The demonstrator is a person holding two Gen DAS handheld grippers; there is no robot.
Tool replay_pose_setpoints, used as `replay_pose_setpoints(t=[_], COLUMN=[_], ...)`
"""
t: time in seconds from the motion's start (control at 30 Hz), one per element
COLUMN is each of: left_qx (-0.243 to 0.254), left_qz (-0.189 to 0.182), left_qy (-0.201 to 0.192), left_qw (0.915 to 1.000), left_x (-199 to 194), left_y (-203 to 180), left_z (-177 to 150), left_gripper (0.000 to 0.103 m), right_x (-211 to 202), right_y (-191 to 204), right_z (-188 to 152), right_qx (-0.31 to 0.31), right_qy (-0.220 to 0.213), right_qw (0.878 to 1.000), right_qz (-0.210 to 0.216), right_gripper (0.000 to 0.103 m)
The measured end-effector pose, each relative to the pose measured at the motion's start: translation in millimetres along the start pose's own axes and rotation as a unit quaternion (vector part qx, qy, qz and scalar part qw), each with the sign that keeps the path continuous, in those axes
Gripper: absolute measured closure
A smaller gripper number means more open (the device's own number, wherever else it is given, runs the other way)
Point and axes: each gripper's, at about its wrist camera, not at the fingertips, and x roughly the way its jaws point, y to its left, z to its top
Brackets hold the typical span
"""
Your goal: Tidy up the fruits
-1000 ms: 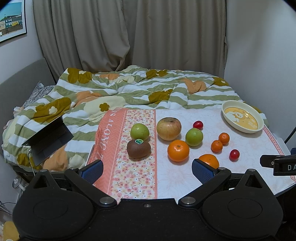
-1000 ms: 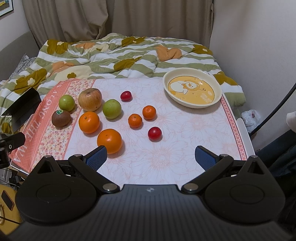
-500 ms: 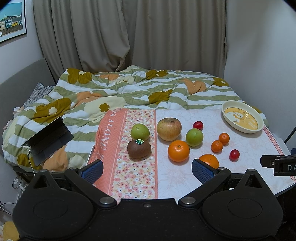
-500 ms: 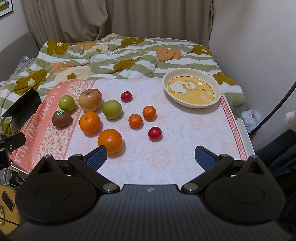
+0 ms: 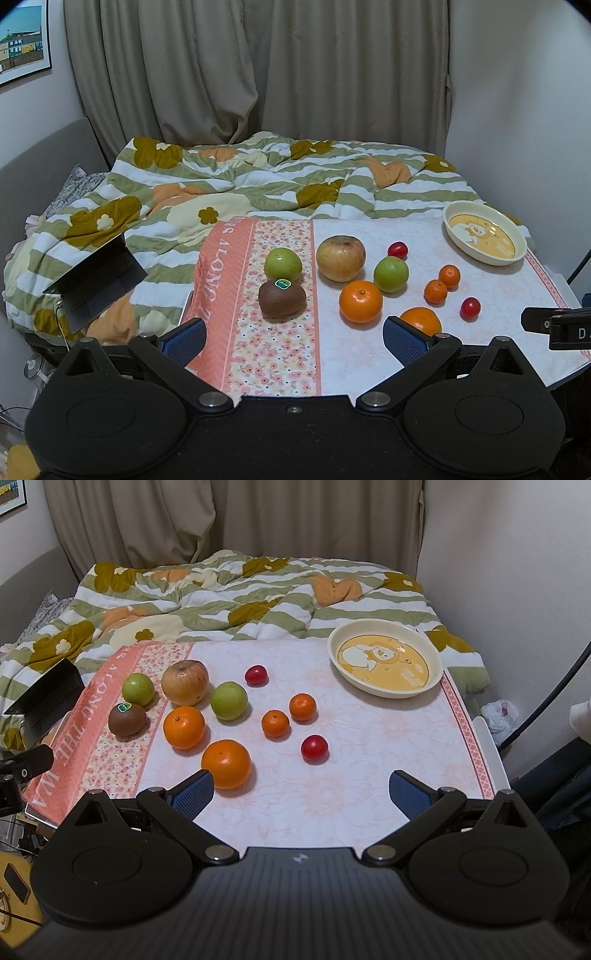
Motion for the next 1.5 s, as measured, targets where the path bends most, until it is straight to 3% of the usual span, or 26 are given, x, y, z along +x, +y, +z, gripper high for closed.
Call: replay_pose_setpoints(t=[0.47, 0.87, 1.2, 1.5], left_qx=[0.022, 0.083, 0.073, 0.045], left_qz=[-0.023, -0.026, -0.025, -0.007], left_qy=[-0.006, -0.022, 0.012, 0.054], left_qw=[0.9995, 0.996, 0.9969, 0.9975], left_x=[18, 92, 163, 201], left_y=[21, 32, 25, 19], left_z=[3, -3, -4, -3], left_gripper=[0.0, 0.0, 0.002, 0.015], right_x=[3, 54, 115, 148], right_y=[17, 41, 56, 66], right_z=[-3, -19, -27, -26], right_qx=[0.014, 0.023, 0.001, -0.015], right_qy=[0.002, 0.003, 0.017, 0.027], right_qw=[1.0, 0.999, 0.999, 0.999], right_qz=[-0.003, -0.023, -0.032, -0.008], right_gripper=[0.0, 0.0, 0.0, 0.0])
